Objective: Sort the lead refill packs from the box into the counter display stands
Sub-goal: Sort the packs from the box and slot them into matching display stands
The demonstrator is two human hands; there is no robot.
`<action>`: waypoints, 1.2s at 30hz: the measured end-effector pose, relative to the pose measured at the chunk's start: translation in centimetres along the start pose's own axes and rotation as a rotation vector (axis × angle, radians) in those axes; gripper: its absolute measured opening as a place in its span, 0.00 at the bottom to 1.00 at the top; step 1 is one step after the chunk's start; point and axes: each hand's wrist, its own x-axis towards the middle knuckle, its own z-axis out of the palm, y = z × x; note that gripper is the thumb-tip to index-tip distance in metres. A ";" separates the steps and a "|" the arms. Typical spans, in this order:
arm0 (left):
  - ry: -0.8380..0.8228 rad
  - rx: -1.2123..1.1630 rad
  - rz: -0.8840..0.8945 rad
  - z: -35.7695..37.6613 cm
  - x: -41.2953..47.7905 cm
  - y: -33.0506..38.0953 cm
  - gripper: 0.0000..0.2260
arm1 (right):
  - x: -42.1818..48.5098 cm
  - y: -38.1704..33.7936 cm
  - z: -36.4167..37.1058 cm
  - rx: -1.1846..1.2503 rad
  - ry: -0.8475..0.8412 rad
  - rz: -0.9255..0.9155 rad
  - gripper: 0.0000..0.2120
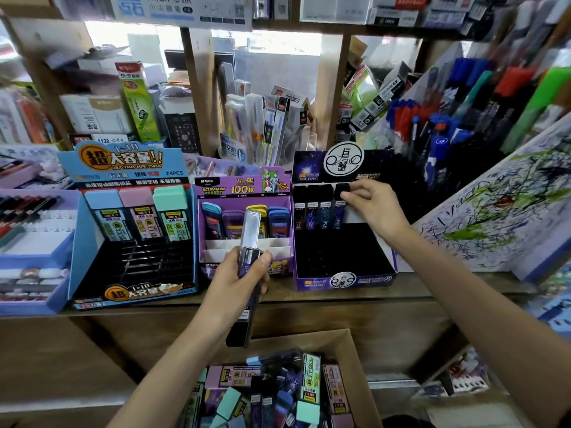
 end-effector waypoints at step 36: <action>0.089 -0.310 -0.084 1.4 0.1 0.7 0.13 | -12.3 -5.4 4.5 0.387 -0.308 0.266 0.08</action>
